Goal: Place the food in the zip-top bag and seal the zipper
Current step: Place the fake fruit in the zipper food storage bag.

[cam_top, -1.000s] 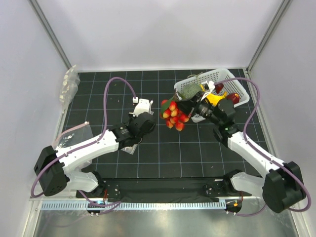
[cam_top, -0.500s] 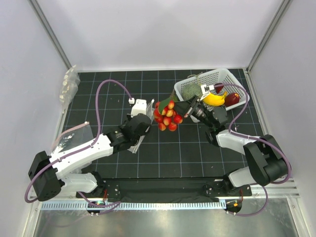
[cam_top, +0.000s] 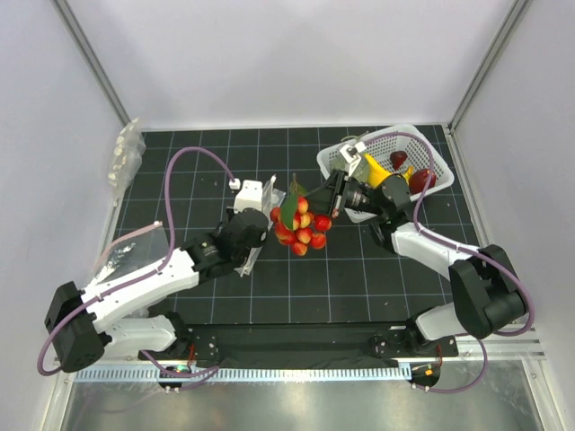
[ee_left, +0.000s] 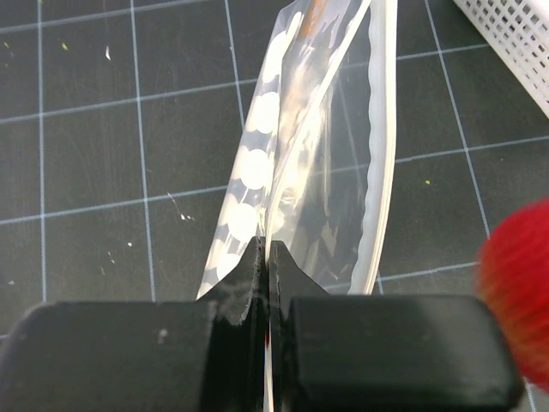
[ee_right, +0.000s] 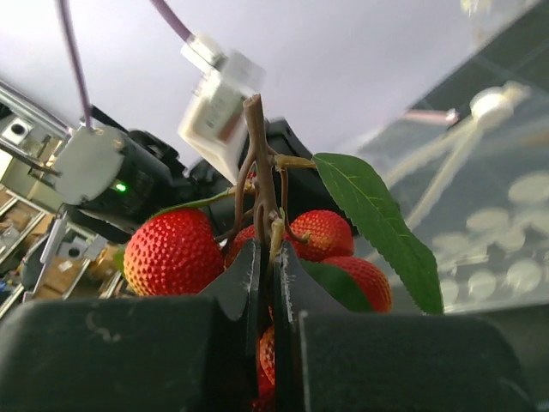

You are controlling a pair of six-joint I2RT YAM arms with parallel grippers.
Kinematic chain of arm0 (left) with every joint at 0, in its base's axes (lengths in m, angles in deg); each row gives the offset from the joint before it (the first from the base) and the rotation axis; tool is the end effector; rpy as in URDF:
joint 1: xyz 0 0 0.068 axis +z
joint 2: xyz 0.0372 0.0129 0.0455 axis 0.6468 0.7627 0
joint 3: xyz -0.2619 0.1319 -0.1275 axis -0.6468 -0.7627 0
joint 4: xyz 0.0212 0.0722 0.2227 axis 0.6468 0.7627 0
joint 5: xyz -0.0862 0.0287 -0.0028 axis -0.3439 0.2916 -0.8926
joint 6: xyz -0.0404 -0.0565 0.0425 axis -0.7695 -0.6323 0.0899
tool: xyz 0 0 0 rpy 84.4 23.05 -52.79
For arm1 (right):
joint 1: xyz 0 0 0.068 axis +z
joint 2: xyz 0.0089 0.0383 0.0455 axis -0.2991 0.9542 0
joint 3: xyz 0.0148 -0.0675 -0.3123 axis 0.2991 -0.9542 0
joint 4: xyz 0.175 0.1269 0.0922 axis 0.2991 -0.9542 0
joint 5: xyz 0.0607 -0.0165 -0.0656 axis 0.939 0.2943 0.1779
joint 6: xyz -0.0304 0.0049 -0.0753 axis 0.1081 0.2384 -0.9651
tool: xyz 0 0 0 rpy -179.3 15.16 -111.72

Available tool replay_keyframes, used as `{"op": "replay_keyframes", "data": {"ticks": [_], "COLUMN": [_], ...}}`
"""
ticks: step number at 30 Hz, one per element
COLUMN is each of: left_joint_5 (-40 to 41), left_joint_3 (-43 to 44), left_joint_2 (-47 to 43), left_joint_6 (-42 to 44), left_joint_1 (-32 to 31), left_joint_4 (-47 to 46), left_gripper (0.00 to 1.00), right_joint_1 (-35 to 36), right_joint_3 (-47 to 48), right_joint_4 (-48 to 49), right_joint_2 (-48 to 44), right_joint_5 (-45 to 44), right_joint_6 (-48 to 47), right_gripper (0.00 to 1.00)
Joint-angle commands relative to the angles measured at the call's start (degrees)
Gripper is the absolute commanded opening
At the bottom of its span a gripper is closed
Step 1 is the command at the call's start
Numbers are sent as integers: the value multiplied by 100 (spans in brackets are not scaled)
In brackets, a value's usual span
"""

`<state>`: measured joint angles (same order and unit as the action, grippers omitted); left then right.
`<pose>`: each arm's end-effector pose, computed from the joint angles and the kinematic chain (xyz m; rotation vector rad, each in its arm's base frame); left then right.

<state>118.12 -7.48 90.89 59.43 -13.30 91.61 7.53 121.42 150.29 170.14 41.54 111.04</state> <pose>0.1695 -0.1540 0.3214 0.1031 2.0492 -0.1038 0.2350 0.1711 0.3724 -0.4956 1.5175 1.7661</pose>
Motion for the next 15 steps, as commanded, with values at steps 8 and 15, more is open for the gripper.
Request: {"op": "replay_keyframes", "data": {"ticks": [8,15], "left_joint_5": [3,-68], "left_joint_3": [-302,-372], "left_joint_2": [-377,-403], "left_joint_6": [523,575], "left_joint_1": [-18,-18], "left_joint_4": [-860,-974], "left_gripper": [1,0], "right_joint_1": [882,1102], "right_joint_3": [1382,1787], "right_joint_4": [-5793,-6556], "right_joint_2": [-374,285], "right_joint_5": [143,4], "right_joint_6": [-3772,-3869], "right_gripper": [1,1]}}
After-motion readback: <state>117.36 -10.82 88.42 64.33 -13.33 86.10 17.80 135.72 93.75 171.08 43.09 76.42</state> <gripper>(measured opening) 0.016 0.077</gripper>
